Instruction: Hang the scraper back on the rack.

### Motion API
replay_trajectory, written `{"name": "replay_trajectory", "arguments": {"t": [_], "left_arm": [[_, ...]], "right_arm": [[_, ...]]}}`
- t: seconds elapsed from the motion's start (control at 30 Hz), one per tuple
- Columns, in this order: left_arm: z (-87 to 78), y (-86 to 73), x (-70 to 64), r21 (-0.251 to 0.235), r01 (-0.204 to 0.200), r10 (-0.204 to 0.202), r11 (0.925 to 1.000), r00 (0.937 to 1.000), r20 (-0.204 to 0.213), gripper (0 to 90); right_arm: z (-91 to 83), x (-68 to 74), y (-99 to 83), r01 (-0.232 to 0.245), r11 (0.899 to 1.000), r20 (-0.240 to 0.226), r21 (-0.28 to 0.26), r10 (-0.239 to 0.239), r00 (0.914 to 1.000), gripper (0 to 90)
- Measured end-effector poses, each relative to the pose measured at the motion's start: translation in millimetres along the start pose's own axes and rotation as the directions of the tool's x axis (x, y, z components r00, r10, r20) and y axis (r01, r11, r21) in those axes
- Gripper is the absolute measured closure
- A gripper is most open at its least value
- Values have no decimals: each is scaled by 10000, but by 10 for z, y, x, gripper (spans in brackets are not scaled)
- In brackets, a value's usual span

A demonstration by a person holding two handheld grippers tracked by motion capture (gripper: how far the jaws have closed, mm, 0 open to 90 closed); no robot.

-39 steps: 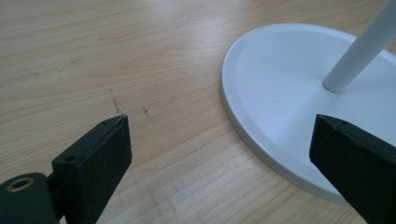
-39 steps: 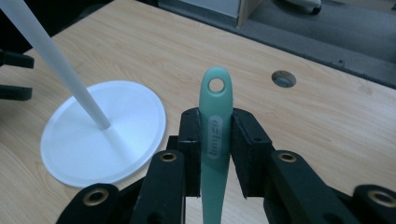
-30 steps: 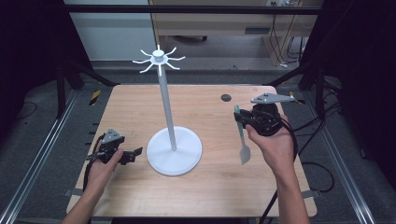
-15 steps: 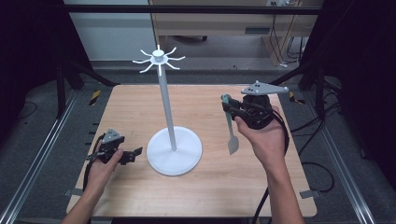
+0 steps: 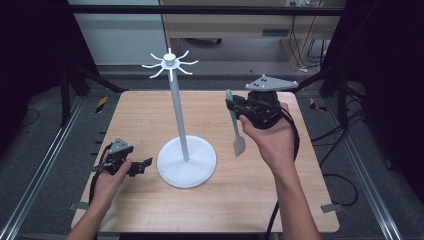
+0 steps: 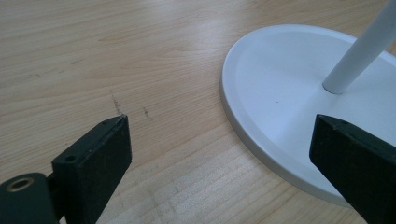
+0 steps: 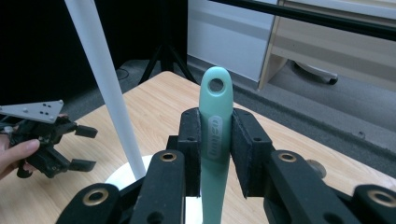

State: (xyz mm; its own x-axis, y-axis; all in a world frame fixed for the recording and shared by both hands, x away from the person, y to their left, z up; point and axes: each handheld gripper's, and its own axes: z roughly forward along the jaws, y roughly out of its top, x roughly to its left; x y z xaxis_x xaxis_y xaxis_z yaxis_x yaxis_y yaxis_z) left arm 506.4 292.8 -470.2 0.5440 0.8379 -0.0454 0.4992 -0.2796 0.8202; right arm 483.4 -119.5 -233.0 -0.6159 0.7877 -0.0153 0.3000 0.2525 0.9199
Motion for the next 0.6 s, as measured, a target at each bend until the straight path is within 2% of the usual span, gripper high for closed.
{"name": "replay_trajectory", "arguments": {"t": [0.2, 0.6], "left_arm": [[0, 0, 3, -5, 13, -13, 10000, 10000, 5, 54], [0, 1, 9, 20, 34, -34, 10000, 10000, -5, 54]], "right_arm": [[14, 38, 78, 32, 9999, -78, -136, -33, 10000, 746], [30, 65, 122, -22, 9996, -176, -293, 17, 9998, 746]]}}
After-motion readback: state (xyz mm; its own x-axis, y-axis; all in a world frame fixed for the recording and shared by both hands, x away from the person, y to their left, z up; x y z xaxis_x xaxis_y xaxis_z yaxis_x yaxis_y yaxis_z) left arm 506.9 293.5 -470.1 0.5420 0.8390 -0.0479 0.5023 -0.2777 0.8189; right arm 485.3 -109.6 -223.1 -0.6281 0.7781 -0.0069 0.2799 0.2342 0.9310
